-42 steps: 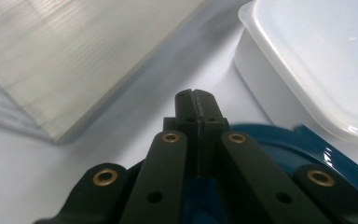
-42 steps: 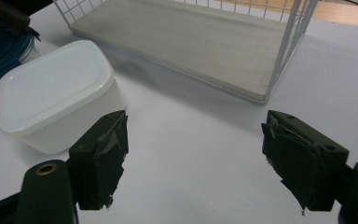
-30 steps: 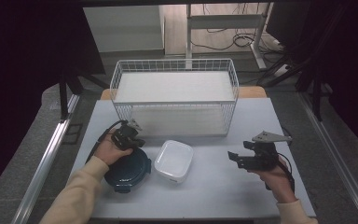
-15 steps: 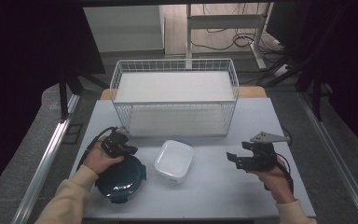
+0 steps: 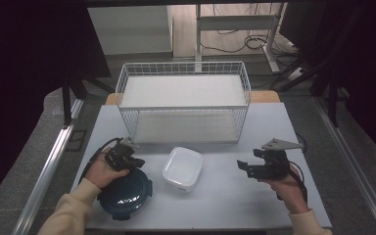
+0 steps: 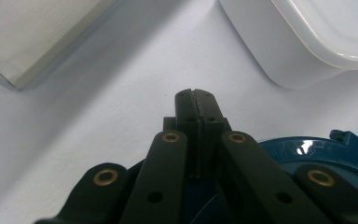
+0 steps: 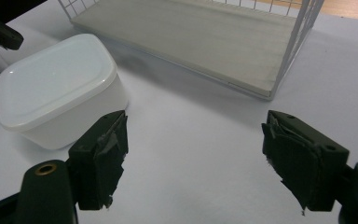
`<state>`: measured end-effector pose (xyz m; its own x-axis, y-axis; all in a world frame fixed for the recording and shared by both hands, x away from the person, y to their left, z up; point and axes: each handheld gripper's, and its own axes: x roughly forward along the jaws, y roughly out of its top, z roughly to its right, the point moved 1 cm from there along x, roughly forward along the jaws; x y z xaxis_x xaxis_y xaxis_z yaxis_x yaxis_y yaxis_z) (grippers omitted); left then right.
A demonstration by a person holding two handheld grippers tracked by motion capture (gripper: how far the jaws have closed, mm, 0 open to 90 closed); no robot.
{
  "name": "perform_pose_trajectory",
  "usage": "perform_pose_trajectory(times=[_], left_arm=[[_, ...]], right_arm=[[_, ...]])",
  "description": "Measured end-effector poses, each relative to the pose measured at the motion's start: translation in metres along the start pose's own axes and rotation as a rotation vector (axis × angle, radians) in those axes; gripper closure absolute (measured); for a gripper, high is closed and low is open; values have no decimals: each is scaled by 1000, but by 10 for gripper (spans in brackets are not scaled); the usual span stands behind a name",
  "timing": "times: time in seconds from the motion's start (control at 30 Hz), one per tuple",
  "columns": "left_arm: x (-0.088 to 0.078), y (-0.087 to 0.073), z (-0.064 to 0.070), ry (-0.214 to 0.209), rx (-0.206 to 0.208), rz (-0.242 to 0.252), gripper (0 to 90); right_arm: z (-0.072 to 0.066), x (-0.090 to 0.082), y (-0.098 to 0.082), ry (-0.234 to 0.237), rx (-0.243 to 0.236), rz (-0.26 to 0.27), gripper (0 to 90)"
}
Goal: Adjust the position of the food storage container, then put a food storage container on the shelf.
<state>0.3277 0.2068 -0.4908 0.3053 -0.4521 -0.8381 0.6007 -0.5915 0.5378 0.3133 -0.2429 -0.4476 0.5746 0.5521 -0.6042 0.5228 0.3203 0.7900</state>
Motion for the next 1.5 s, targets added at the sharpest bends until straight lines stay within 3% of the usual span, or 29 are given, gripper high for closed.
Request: perform_pose_trajectory(times=[0.03, 0.1, 0.27, 0.37, 0.4, 0.43, 0.5, 0.53, 0.67, 0.73, 0.9, 1.0, 1.17, 1.5], left_arm=[[0, 0, 0, 0, 0, 0, 900], [-1, -1, -1, 40, -5, 31, 900], [-21, -2, -5, 87, -91, 136, 884], [-41, -4, 0, 112, -140, 200, 704], [-41, -4, 0, 112, -140, 200, 646], [-47, -5, 3, 114, -162, 222, 646], [-59, -8, 9, 123, -207, 261, 437], [-59, -8, 9, 123, -207, 261, 389], [-71, -20, 21, 121, -280, 319, 269], [-75, -27, 25, 119, -305, 336, 257], [-79, -49, 36, 115, -349, 329, 211], [-83, -60, 41, 86, -365, 332, 202], [-86, -71, 42, 88, -380, 334, 193], [-85, -72, 39, 86, -409, 340, 169]], right_arm=[[0, 0, 0, 0, 0, 0, 221], [-2, 1, 0, -2, -2, 3, 222], [-8, 3, 2, 7, -5, 2, 222], [-16, 4, 4, 22, -17, 3, 220], [-16, 4, 4, 22, -17, 3, 220], [-17, 5, 4, 26, -19, 3, 220], [-20, 8, 3, 41, -19, -3, 220], [-20, 8, 3, 41, -19, -3, 220], [-27, 11, 0, 63, -21, -15, 212], [-28, 11, -1, 65, -24, -16, 209], [-37, 6, -5, 84, -18, -9, 186], [-41, 3, -6, 92, -3, -2, 172], [-46, 2, -11, 92, 14, -5, 166], [-63, 5, -7, 115, 6, -6, 151]])
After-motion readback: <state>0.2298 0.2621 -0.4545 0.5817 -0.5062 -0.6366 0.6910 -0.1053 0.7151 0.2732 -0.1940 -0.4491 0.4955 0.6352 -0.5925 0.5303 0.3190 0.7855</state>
